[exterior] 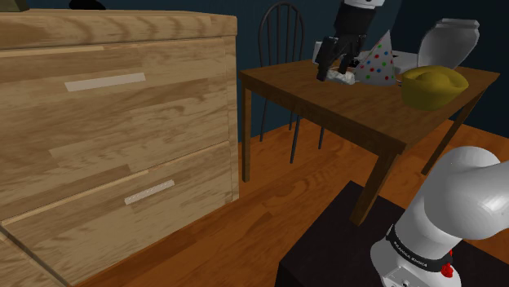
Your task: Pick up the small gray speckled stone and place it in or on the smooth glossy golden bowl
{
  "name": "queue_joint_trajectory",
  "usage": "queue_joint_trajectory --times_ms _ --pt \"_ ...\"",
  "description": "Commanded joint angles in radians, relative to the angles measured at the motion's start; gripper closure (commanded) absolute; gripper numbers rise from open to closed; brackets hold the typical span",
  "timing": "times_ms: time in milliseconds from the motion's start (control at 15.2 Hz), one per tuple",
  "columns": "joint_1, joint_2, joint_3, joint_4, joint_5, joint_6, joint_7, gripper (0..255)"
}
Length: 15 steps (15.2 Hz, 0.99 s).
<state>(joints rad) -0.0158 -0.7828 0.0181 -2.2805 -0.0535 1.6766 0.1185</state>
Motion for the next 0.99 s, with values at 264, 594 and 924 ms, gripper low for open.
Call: queue_joint_trajectory --times_ms 264,594,924 --pt "-0.019 -0.087 -0.043 -0.144 -0.118 0.133 -0.111 0" --pt "-0.057 -0.160 -0.122 -0.292 -0.275 0.327 -0.247 0" --pt "-0.112 -0.174 -0.233 -0.393 -0.445 0.560 -0.375 0"
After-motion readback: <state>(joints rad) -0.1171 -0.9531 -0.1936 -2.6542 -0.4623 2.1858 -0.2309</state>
